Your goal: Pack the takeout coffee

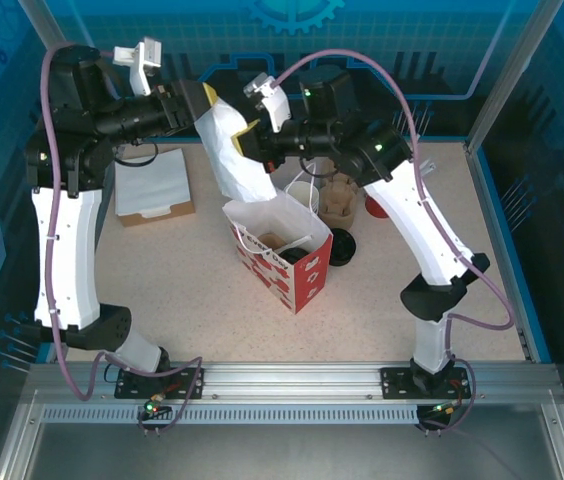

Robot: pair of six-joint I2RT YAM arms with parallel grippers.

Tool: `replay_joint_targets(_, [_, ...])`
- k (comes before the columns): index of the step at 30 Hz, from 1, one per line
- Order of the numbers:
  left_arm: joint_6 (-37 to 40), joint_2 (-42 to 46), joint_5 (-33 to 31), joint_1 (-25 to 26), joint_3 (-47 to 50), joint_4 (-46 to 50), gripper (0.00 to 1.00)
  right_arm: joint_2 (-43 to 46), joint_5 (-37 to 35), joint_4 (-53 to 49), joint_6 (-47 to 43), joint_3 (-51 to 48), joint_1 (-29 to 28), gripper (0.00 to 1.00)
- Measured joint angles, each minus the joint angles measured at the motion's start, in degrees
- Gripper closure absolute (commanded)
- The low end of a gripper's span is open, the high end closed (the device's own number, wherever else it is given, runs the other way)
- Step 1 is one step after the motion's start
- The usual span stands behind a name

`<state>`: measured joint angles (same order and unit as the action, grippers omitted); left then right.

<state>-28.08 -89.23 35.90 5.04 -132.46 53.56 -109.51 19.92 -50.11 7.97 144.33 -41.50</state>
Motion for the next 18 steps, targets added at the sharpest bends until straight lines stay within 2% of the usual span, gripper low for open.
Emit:
replay_joint_targets(4, [0.07,2.36,0.20,-1.44,1.86,0.76,0.02,4.35,1.79,-1.66,2.84,-0.98,3.67,1.00])
replay_joint_targets(8, [-0.20,9.53,0.87,-3.10,11.19,-0.66,0.01,12.28,4.48,-1.55,4.92,-5.68,8.04,1.00])
replay_joint_targets(13, [-4.42,19.04,7.34,-2.89,27.39,-9.90,0.01,19.32,9.99,-0.87,5.55,-9.14,11.93,1.00])
replay_joint_targets(18, [-8.28,22.01,12.13,1.60,38.49,-20.50,0.01,21.14,15.08,-0.79,5.57,-10.86,13.55,1.00])
